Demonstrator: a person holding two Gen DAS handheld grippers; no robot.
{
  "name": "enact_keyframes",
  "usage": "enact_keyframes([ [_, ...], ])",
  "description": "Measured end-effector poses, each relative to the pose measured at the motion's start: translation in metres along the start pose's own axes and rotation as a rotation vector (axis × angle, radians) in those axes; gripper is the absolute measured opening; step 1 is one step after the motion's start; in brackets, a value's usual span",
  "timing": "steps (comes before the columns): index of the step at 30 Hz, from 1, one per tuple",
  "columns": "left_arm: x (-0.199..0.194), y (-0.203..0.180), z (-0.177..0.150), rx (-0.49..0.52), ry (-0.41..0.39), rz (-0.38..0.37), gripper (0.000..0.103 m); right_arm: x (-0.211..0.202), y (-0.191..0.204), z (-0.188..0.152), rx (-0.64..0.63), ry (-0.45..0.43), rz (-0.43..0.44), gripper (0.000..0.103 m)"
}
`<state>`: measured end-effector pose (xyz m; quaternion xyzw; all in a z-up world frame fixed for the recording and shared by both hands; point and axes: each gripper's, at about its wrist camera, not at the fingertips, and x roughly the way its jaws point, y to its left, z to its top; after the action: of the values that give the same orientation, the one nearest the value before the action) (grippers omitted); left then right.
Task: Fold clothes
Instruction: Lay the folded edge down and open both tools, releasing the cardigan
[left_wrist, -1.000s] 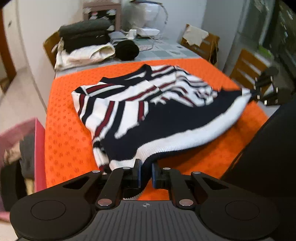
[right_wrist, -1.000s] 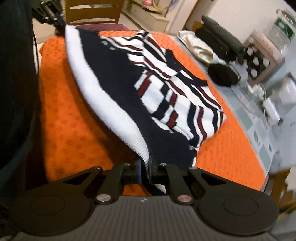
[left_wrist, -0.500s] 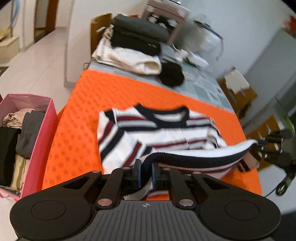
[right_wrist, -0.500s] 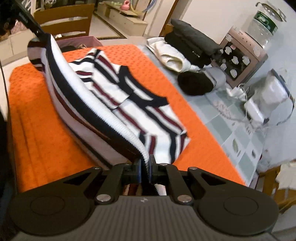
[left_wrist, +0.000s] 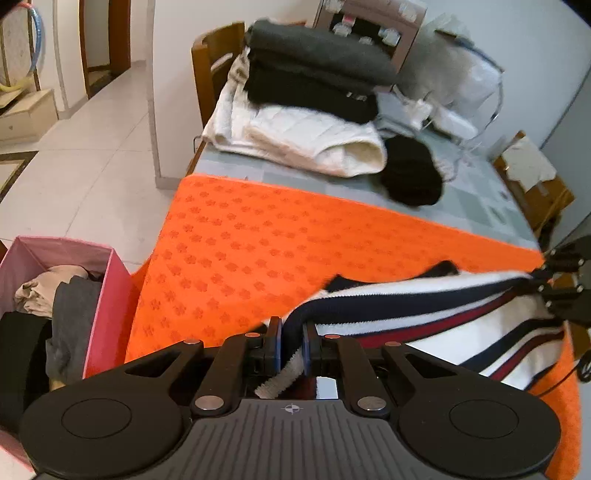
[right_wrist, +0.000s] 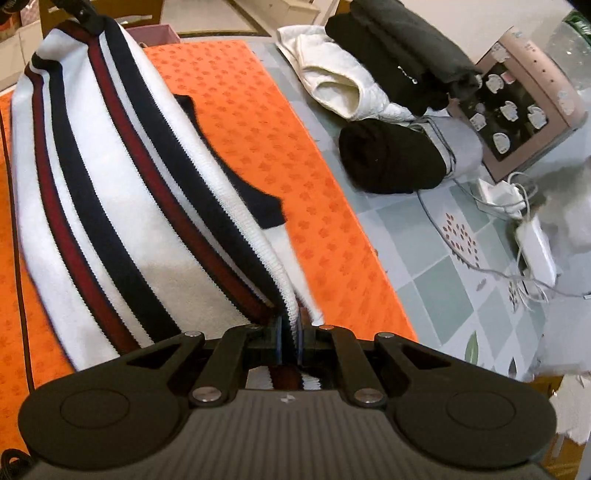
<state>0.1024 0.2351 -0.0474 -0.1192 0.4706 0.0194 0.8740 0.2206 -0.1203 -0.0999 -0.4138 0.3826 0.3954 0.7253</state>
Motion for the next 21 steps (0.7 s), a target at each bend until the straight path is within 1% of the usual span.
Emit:
enact_keyframes([
  [3,0.024,0.006,0.005,-0.007,0.032,0.034,0.013,0.024,-0.013,0.011,-0.005,0.024,0.029,0.009],
  [6,0.042,0.005,0.004,0.022,0.037,0.071,0.014,0.048,-0.020,0.014,-0.002,0.040,0.056,0.011],
  [8,0.048,0.005,0.001,0.027,0.022,0.080,0.016,0.055,-0.021,0.011,0.006,0.023,0.050,0.016],
  [9,0.045,0.009,0.000,0.014,-0.004,0.073,0.017,0.058,-0.021,0.010,0.010,0.014,0.046,0.020],
  [10,0.042,0.012,0.000,0.001,-0.030,0.067,0.020,0.061,-0.022,0.009,0.017,0.003,0.043,0.022],
  [11,0.039,0.015,0.000,-0.012,-0.056,0.060,0.023,0.059,-0.024,0.007,0.035,-0.018,0.041,0.022],
  [12,0.036,0.018,-0.001,-0.025,-0.082,0.053,0.023,0.056,-0.027,0.004,0.056,-0.040,0.036,0.025],
  [13,0.027,0.022,-0.001,-0.039,-0.139,0.053,0.026,0.051,-0.030,0.002,0.076,-0.058,0.018,0.030],
  [14,0.018,0.027,-0.002,-0.060,-0.182,0.053,0.032,0.043,-0.034,0.000,0.104,-0.085,-0.013,0.032],
  [15,0.012,0.029,0.000,-0.075,-0.191,0.057,0.035,0.035,-0.038,-0.003,0.135,-0.113,-0.040,0.036],
  [17,-0.001,0.035,0.003,-0.107,-0.211,0.065,0.035,0.013,-0.047,-0.010,0.225,-0.169,-0.059,0.039],
  [21,-0.017,0.023,-0.008,-0.050,-0.202,0.030,0.035,-0.026,-0.054,-0.025,0.410,-0.234,-0.015,0.040],
])
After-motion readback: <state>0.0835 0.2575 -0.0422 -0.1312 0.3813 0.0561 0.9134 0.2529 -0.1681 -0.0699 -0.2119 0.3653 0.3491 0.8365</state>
